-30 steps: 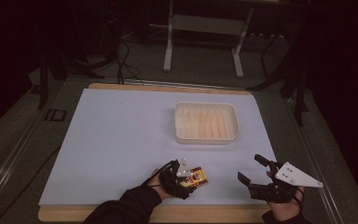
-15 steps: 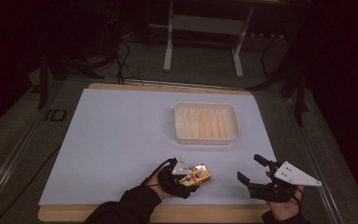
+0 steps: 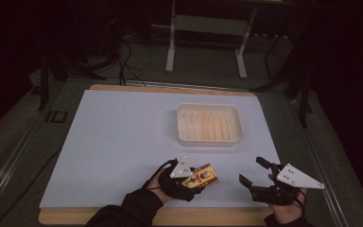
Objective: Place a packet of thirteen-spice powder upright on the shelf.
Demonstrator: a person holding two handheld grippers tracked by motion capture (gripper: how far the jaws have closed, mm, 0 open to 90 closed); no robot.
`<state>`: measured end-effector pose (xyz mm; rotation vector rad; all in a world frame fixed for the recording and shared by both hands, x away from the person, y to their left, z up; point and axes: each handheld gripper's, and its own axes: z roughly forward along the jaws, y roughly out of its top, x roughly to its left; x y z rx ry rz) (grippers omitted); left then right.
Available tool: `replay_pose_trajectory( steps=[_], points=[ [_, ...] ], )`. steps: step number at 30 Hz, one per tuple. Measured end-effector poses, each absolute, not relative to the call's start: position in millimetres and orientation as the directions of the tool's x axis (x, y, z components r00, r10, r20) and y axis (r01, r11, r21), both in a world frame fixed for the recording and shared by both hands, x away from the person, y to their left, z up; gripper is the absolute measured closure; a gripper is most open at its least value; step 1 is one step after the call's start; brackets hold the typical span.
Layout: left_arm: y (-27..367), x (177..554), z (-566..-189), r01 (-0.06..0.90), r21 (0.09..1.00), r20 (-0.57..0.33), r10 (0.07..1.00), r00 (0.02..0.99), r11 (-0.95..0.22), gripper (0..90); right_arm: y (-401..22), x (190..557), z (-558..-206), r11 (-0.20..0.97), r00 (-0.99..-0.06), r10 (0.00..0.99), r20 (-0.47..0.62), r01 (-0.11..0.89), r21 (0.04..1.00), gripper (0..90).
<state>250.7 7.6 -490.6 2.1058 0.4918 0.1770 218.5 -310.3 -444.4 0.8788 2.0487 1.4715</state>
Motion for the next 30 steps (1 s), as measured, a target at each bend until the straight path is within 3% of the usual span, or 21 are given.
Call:
replay_pose_trajectory(
  steps=[13,30],
  points=[
    [26.0,250.3,-477.9,0.280,0.909,-0.086,0.518,0.851,-0.308,33.1,-303.2,214.8,-440.3,0.209,-0.696,0.718,0.016,0.237,0.949,12.8],
    [27.2,243.2,-475.2,0.258,0.945,-0.118,0.525,0.843,-0.201,33.0,-287.5,209.5,-424.4,0.200,-0.698,0.716,0.032,0.248,0.948,13.4]
  ],
)
